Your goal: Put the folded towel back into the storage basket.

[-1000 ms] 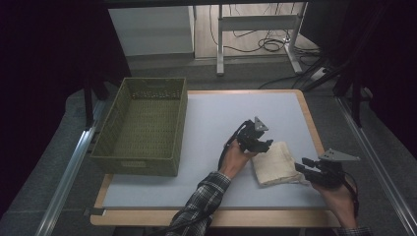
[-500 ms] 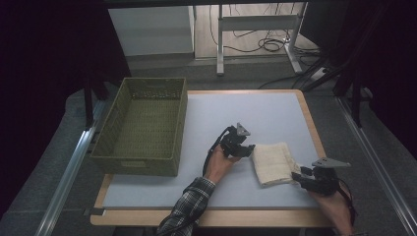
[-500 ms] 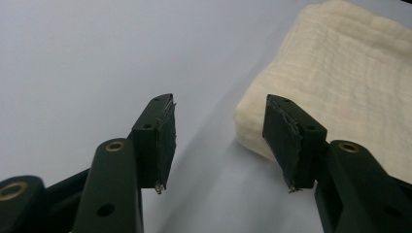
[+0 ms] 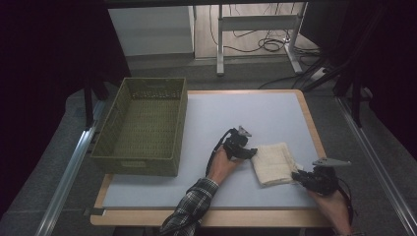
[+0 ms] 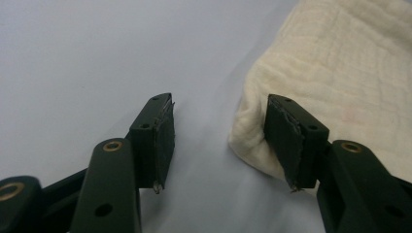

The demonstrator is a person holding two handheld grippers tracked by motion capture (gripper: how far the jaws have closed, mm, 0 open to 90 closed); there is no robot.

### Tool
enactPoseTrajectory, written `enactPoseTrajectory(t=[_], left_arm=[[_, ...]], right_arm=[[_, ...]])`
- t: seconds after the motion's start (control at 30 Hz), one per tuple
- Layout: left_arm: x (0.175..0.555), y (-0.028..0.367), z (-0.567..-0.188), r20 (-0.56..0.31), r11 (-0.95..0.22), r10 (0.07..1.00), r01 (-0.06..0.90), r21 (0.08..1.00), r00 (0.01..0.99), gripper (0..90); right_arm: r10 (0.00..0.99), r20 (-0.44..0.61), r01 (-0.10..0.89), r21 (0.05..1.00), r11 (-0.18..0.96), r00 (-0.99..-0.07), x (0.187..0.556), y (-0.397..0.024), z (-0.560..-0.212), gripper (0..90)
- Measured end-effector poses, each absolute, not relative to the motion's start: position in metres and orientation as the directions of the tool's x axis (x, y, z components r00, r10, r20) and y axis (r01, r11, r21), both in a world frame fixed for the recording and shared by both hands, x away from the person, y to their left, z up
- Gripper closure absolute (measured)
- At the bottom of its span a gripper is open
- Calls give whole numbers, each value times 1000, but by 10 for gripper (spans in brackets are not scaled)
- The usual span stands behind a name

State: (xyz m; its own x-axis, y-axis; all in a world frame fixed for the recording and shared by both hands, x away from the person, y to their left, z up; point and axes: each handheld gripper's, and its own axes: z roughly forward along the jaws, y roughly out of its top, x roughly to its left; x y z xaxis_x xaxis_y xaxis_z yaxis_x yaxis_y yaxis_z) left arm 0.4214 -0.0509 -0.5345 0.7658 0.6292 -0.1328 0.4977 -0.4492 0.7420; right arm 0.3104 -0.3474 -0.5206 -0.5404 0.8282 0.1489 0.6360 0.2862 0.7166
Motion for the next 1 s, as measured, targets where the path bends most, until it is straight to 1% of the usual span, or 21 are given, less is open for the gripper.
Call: enactPoseTrajectory(t=[0.03, 0.13, 0.17, 0.23, 0.3, 0.43, 0.53, 0.6, 1.0], left_arm=[[420, -52, -534, -126, -456, 628, 494, 741, 768, 459], [417, -54, -532, -151, -466, 608, 504, 727, 780, 584], [417, -54, -532, -166, -467, 600, 510, 722, 783, 665], [417, -55, -531, -207, -461, 581, 528, 714, 787, 793], [417, -55, -531, -209, -460, 577, 526, 716, 789, 836], [414, -56, -525, -142, -484, 582, 482, 731, 800, 858], [413, -53, -518, -129, -471, 586, 466, 749, 800, 858], [412, -51, -513, -103, -477, 589, 449, 756, 801, 856], [410, -31, -488, -52, -476, 608, 416, 775, 792, 848]], right_arm=[[827, 164, 645, 711, 279, -538, 311, -348, -520, 784], [824, 177, 654, 704, 276, -538, 312, -348, -520, 806], [824, 183, 656, 704, 271, -536, 312, -348, -520, 816], [821, 197, 663, 701, 263, -535, 312, -348, -520, 822], [817, 208, 667, 697, 262, -538, 312, -347, -520, 824], [817, 195, 656, 705, 268, -543, 310, -345, -516, 825], [811, 202, 647, 717, 259, -549, 309, -344, -512, 824], [807, 208, 640, 726, 252, -553, 310, -343, -508, 824], [767, 223, 602, 757, 253, -602, 313, -327, -489, 823]])
